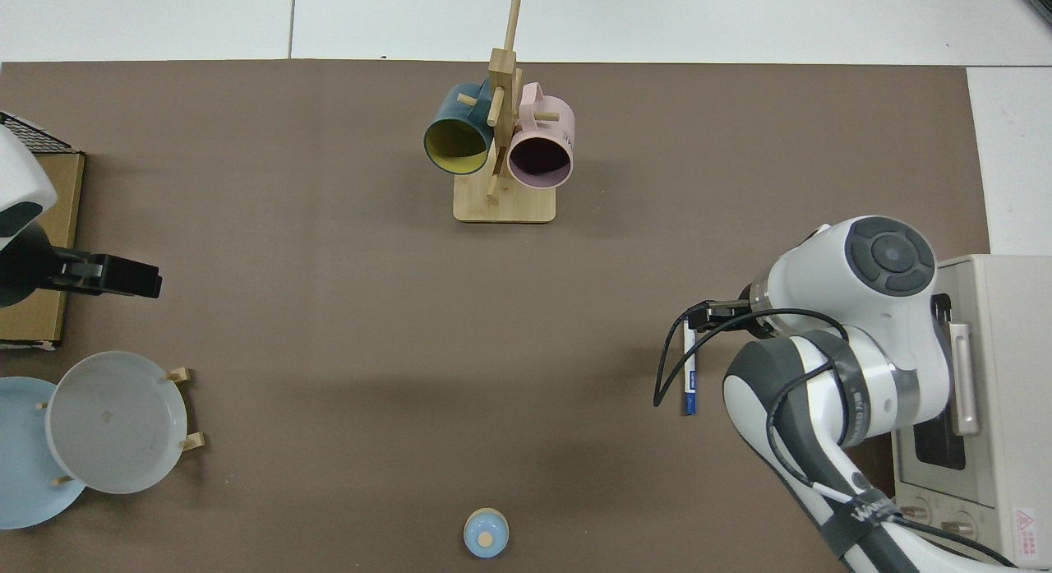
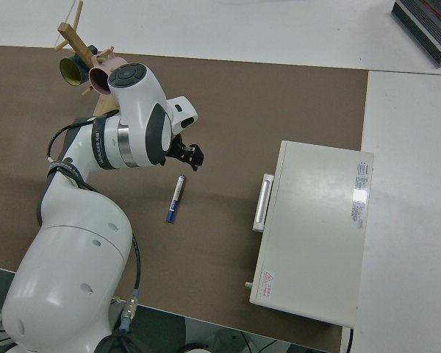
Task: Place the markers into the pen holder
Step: 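Close the right gripper around the marker's upper end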
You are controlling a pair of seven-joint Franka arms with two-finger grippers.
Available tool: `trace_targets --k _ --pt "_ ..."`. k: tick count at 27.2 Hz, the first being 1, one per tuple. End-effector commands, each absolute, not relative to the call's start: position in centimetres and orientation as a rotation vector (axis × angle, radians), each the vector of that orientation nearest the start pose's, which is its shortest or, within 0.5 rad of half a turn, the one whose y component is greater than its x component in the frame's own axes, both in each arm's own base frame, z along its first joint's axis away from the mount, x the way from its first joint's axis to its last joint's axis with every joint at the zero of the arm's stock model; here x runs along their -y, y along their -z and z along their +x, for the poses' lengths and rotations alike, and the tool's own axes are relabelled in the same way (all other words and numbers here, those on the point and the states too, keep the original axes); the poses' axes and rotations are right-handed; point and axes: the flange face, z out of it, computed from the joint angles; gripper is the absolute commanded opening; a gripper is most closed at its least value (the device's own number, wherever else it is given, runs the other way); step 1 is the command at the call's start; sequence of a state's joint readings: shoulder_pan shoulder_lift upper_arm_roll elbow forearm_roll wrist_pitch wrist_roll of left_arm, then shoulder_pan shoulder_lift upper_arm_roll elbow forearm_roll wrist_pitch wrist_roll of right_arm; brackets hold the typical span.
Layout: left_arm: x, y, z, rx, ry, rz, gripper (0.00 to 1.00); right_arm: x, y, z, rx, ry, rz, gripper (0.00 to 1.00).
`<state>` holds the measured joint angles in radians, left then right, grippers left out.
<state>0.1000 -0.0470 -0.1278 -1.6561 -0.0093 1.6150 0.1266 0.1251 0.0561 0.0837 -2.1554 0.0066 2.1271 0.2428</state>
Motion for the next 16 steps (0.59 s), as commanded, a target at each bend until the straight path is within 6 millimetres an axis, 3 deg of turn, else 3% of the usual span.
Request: trace_targets --k 1,12,16 --pt "1.4 -61.1 53.7 -0.228 0.025 -3.129 1.0 -12.1 -34.0 51.0 -0.094 -0.087 -3.133 1.0" --pt "0.8 -61.0 53.7 -0.153 0.019 -3.18 1.0 -12.9 -29.3 51.2 -0.12 -0.077 -3.126 0.99" --pt "0.8 -60.9 53.7 -0.163 0.017 -3.18 1.0 -12.9 -28.8 51.1 -0.132 -0.061 -3.122 0.89"
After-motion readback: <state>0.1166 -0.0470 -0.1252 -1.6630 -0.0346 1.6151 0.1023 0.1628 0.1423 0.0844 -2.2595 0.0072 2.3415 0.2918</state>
